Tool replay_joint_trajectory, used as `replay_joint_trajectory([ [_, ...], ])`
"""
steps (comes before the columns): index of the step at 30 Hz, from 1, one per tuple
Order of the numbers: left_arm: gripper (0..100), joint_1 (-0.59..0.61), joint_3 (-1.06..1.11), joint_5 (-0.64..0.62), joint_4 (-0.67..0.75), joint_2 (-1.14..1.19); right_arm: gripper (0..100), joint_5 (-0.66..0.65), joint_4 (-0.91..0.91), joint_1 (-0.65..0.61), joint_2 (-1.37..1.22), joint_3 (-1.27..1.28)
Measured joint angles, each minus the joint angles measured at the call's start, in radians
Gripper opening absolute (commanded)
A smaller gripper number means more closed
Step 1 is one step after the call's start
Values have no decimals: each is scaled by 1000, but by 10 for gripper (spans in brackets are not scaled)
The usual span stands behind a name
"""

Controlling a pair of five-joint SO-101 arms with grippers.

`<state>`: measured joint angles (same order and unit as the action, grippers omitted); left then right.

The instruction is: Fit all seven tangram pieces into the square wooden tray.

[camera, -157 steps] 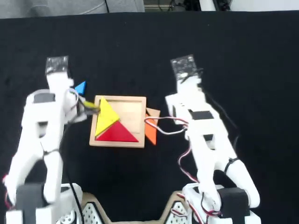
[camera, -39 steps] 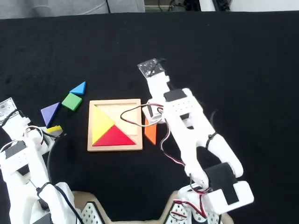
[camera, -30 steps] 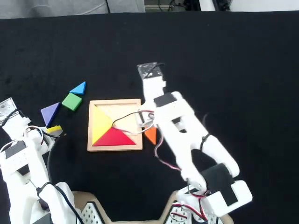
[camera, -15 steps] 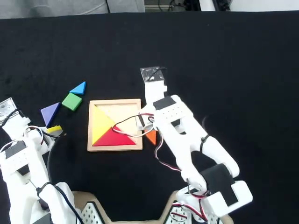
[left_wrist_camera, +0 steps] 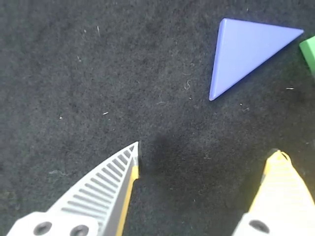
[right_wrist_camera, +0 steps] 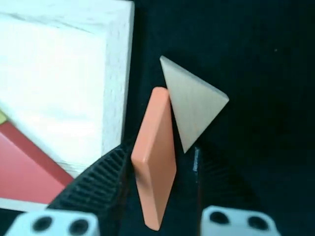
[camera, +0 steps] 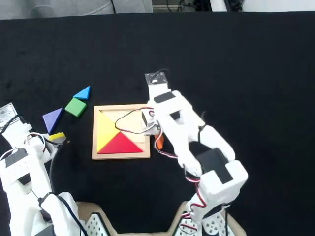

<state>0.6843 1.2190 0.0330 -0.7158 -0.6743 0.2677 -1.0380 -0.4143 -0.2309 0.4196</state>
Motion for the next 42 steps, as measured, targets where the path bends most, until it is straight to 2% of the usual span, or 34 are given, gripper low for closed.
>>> replay_joint_trajectory([
  [6,385,0,0,0,0,0,184,0,-18,0,5,-5],
  [12,385,0,0,0,0,0,180,-23,-34,21,133,74],
  [19,385,0,0,0,0,0,49,-97,69,26,227,187],
  [32,385,0,0,0,0,0,13,-115,77,40,244,187],
  [38,385,0,0,0,0,0,14,-175,-18,80,417,183],
  [42,385,0,0,0,0,0,15,-176,-31,20,514,183],
])
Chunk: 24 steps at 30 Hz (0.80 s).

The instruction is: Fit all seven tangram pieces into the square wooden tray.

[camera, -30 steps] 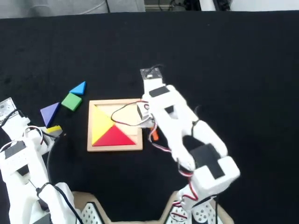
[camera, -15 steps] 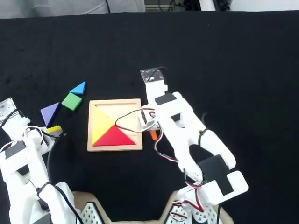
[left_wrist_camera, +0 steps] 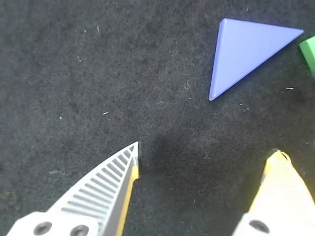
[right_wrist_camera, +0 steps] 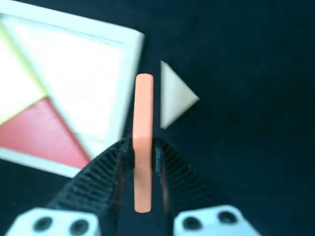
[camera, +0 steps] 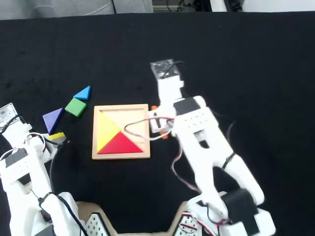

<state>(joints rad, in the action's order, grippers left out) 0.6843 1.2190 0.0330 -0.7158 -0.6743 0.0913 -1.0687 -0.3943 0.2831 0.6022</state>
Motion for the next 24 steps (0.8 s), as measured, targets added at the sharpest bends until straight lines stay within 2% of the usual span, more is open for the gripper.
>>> replay_joint_trajectory([
  [6,385,0,0,0,0,0,15,0,54,-118,-14,-38],
  [11,385,0,0,0,0,0,15,29,135,-186,-141,-55],
  [16,385,0,0,0,0,0,15,109,167,-192,-255,-95],
  [24,385,0,0,0,0,0,15,120,170,-204,-273,-100],
])
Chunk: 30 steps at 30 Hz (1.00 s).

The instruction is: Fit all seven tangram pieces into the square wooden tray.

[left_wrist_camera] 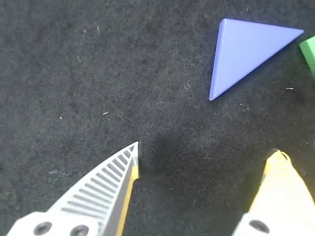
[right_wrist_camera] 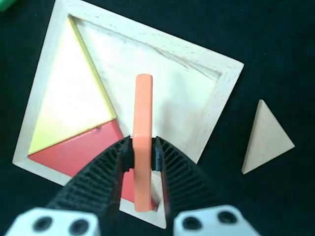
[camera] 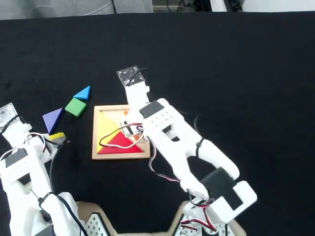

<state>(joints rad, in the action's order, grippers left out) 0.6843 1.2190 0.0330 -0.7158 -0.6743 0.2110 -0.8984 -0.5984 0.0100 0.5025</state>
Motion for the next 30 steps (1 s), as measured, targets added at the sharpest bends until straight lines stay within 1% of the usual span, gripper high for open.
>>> replay_joint_trajectory([
  [10,385,0,0,0,0,0,15,0,0,0,0,0],
  [14,385,0,0,0,0,0,15,43,0,0,0,0],
  [18,385,0,0,0,0,0,15,54,0,0,0,0],
  [30,385,0,0,0,0,0,15,54,0,0,0,0],
])
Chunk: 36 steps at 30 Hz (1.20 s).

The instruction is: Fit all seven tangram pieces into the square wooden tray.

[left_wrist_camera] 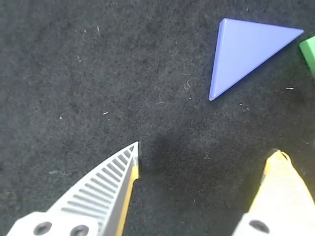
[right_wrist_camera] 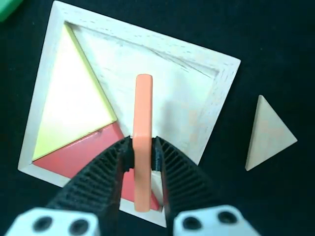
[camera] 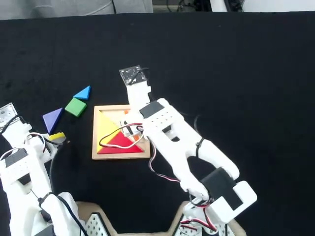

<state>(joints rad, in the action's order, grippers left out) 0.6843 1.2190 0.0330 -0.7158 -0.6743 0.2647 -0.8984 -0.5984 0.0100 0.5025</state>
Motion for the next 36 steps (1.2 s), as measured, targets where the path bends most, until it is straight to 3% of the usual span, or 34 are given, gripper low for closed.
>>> replay_joint_trajectory([
  [36,385,0,0,0,0,0,15,55,127,-2,0,78],
])
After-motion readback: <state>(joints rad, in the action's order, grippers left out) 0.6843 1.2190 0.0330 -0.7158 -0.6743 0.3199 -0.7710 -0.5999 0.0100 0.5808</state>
